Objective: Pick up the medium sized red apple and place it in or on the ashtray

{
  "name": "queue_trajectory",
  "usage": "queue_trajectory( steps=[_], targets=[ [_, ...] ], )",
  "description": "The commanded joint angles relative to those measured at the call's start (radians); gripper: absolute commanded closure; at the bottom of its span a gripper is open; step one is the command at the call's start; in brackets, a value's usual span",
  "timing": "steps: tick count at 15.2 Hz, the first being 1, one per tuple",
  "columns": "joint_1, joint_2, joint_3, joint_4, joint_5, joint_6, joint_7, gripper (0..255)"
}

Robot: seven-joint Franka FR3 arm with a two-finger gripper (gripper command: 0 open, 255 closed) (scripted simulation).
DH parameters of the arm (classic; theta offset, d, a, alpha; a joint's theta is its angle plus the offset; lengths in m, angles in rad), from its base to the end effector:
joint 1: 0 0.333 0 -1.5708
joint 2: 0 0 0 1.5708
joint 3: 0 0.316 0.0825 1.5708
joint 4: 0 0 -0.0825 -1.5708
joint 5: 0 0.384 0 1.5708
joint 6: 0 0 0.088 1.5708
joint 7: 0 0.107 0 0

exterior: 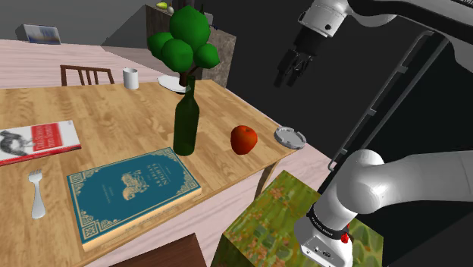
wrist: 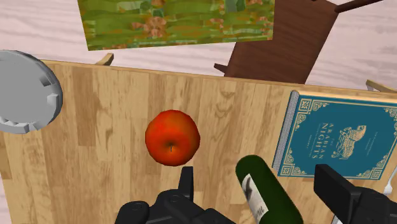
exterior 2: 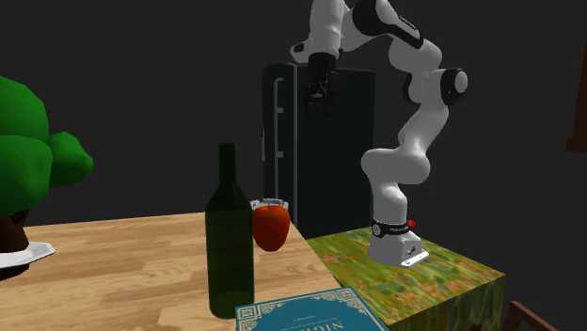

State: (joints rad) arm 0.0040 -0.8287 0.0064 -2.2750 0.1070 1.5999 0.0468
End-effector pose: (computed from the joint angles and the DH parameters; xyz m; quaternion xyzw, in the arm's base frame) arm 0.2968 0.0151 0.6452 -0.9956 0.0164 -0.0752 0.0532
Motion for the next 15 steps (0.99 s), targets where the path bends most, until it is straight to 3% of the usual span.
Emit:
queue_trajectory(
  steps=[1,15],
  targets=[
    [0.000,0.000,0.000,0.000,0.000,0.000,0.000,0],
    [-0.121,0.601,-0.050,0.193,0.056,0.031,0.264,0]
  ],
)
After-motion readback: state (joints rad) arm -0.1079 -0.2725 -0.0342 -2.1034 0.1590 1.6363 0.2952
